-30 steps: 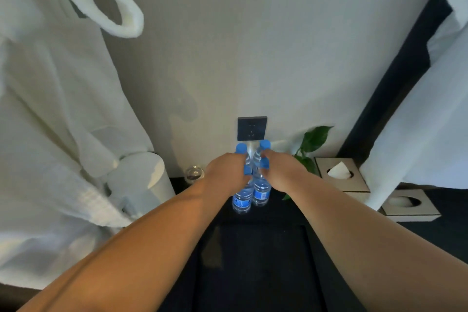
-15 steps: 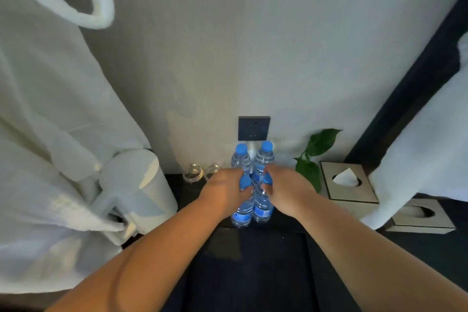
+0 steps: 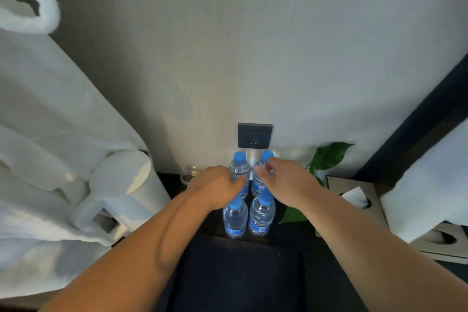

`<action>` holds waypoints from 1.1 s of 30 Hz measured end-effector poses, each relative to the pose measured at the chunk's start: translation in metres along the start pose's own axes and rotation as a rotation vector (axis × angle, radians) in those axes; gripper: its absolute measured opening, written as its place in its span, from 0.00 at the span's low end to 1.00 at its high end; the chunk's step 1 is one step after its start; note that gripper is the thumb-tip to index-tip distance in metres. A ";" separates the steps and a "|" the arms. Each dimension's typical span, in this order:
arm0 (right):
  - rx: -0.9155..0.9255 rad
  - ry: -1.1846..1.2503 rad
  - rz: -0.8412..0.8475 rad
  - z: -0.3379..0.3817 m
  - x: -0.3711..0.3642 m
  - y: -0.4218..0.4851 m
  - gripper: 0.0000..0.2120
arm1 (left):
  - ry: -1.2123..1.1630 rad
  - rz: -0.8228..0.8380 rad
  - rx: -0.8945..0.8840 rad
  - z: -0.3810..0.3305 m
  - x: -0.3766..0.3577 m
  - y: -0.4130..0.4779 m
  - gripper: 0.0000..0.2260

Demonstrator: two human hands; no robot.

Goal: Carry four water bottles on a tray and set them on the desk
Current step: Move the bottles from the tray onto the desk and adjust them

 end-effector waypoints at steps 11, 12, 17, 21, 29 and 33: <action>0.071 -0.132 0.002 -0.006 0.004 0.055 0.11 | -0.040 -0.053 -0.130 -0.012 0.021 0.051 0.17; 0.075 -0.143 0.004 -0.006 0.003 0.056 0.11 | -0.053 -0.054 -0.148 -0.013 0.020 0.053 0.14; 0.058 -0.166 -0.001 -0.003 0.005 0.060 0.10 | -0.032 -0.066 -0.162 -0.025 0.021 0.056 0.11; 0.043 -0.164 -0.001 -0.004 0.003 0.059 0.11 | -0.027 -0.057 -0.151 -0.026 0.023 0.057 0.09; -0.026 -0.237 -0.031 -0.004 0.005 0.057 0.16 | 0.036 0.006 -0.212 -0.025 0.023 0.063 0.11; -0.055 -0.236 -0.003 -0.003 0.007 0.056 0.18 | 0.032 0.017 -0.251 -0.019 0.024 0.063 0.18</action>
Point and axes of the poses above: each hand's wrist, its own y-axis towards the middle knuckle, its own x-axis out of the back of the hand, z = x × y, the point moved 3 cm from there along y, towards the middle knuckle, and after that the axes turned 1 degree about x, right-handed, at the moved point
